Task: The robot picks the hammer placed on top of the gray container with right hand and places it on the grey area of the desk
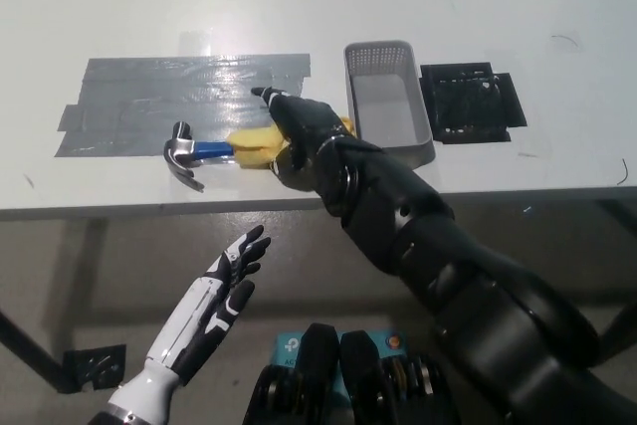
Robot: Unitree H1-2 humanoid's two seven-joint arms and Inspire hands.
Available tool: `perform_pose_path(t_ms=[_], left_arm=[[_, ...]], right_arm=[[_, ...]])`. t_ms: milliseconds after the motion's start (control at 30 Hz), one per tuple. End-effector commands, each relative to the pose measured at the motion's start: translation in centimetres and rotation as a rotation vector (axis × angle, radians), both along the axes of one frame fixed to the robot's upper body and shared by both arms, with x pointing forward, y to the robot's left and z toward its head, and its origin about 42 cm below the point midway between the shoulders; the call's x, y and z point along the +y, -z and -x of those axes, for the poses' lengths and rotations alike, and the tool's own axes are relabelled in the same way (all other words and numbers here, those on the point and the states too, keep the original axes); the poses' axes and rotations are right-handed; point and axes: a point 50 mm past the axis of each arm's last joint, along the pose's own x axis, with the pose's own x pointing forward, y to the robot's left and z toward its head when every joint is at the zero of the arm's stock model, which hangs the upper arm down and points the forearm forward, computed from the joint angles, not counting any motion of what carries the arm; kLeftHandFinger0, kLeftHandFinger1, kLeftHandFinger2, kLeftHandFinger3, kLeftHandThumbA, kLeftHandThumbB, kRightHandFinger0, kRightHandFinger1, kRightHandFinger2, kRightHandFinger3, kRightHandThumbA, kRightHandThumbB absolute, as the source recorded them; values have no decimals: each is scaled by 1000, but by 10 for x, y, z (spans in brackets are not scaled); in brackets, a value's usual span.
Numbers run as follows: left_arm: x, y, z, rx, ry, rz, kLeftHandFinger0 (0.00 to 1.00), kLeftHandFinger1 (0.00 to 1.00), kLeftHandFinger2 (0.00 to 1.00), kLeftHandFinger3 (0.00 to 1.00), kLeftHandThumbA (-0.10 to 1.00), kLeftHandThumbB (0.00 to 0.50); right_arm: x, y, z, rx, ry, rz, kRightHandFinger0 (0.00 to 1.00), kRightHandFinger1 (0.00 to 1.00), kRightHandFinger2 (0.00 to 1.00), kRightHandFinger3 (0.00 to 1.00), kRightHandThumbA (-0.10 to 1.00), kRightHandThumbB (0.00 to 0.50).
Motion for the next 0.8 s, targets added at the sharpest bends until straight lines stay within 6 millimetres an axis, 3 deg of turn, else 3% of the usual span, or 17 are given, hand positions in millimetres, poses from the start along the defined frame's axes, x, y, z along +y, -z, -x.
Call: perform_pose_path(t_ms=[0, 67, 100, 133, 200, 267, 300, 367, 400, 433, 467, 600, 633, 667, 700, 733, 767], left_arm=[[0, -13, -4, -54, 22, -14, 1000, 1000, 1000, 1000, 936, 134], [1, -14, -5, -44, 18, -11, 1000, 1000, 1000, 1000, 933, 162], [2, -14, -5, -42, 16, -9, 1000, 1000, 1000, 1000, 932, 167], [2, -15, -7, -46, 15, -9, 1000, 1000, 1000, 1000, 931, 169], [2, -17, -10, -49, 17, -6, 1000, 1000, 1000, 1000, 927, 171], [2, -17, -13, -57, 25, -8, 1000, 1000, 1000, 1000, 937, 165], [2, -17, -14, -59, 27, -5, 1000, 1000, 1000, 1000, 934, 156], [1, -19, -15, -67, 31, 0, 1000, 1000, 1000, 1000, 932, 149], [0, -19, -16, -65, 33, 2, 1000, 1000, 1000, 1000, 930, 147], [0, -20, -17, -69, 34, 2, 1000, 1000, 1000, 1000, 931, 147], [0, -21, -18, -75, 33, 2, 1000, 1000, 1000, 1000, 931, 146], [-2, -33, -35, -113, 36, 1, 1000, 1000, 1000, 1000, 949, 152], [-3, -36, -39, -120, 35, 3, 1000, 1000, 1000, 1000, 950, 154], [-3, -42, -44, -133, 27, -6, 1000, 1000, 1000, 1000, 976, 176], [-4, -47, -50, -146, 24, -7, 1000, 1000, 1000, 1000, 991, 175], [-4, -52, -55, -160, 18, -10, 1000, 1000, 1000, 1000, 1000, 175], [-4, -54, -57, -162, 16, -4, 1000, 1000, 1000, 1000, 1000, 175]], right_arm=[[15, -75, -15, -85, -80, -143, 1000, 1000, 1000, 1000, 954, 500], [20, -101, -18, -100, -107, -223, 1000, 1000, 1000, 1000, 963, 500], [22, -128, -21, -105, -128, -326, 1000, 1000, 1000, 1000, 964, 500], [22, -135, -22, -107, -134, -352, 1000, 1000, 1000, 1000, 961, 500], [22, -186, -24, -124, -191, -500, 1000, 1000, 1000, 1000, 931, 500], [20, -235, -24, -34, -222, -715, 1000, 1000, 1000, 1000, 801, 500], [18, -249, -23, 8, -235, -773, 1000, 1000, 1000, 1000, 756, 500], [12, -282, -21, 110, -290, -910, 1000, 1000, 1000, 1000, 747, 500], [7, -300, -18, 166, -328, -1042, 1000, 1000, 1000, 1000, 689, 500], [3, -311, -16, 159, -348, -1057, 1000, 1000, 1000, 1000, 714, 500], [-4, -328, -12, 177, -392, -1126, 1000, 1000, 1000, 1000, 687, 500], [-41, -383, 3, 92, -522, -1282, 1000, 1000, 1000, 1000, 796, 500], [-46, -391, 6, 65, -528, -1289, 1000, 1000, 1000, 1000, 805, 500], [-66, -410, 19, -39, -538, -1274, 1000, 1000, 1000, 1000, 899, 500], [-78, -422, 29, -109, -550, -1247, 1000, 1000, 1000, 1000, 927, 500], [-97, -435, 44, -228, -546, -1179, 1000, 1000, 1000, 1000, 998, 474], [-107, -440, 52, -273, -552, -1149, 1000, 1000, 1000, 1000, 997, 470]])
